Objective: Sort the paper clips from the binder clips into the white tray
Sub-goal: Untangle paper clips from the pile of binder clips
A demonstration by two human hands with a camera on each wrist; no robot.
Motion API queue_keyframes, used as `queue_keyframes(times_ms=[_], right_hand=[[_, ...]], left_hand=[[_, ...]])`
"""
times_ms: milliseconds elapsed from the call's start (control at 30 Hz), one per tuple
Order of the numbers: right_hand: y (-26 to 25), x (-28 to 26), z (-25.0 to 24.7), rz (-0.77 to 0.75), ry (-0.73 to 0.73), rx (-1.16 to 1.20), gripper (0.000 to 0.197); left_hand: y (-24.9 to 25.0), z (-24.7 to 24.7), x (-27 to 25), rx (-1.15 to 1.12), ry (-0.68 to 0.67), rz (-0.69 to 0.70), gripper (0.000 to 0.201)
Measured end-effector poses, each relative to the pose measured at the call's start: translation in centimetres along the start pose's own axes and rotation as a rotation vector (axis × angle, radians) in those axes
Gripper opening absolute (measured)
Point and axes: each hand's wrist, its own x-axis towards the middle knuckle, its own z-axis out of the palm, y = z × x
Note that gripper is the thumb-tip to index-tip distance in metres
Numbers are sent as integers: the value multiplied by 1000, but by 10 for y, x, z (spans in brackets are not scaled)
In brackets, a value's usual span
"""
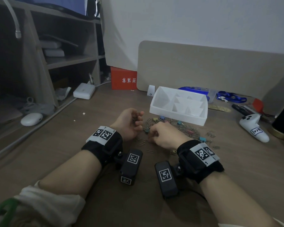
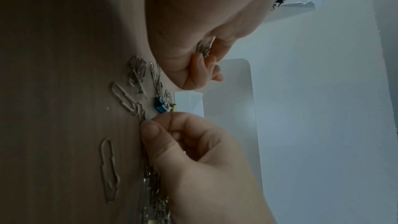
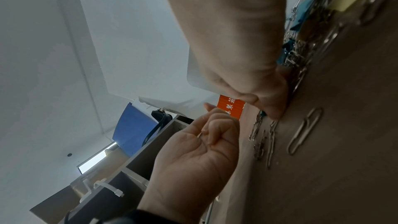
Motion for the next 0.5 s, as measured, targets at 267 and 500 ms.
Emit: queue_keyframes(times_ms=[267, 500], right_hand=[[-2, -2, -1, 14, 2, -139, 9], [-7, 1, -2, -37, 486, 224, 12]], left_hand=[[3, -1, -3, 125, -23, -69, 31], [2, 2, -7, 272, -79, -163, 30]])
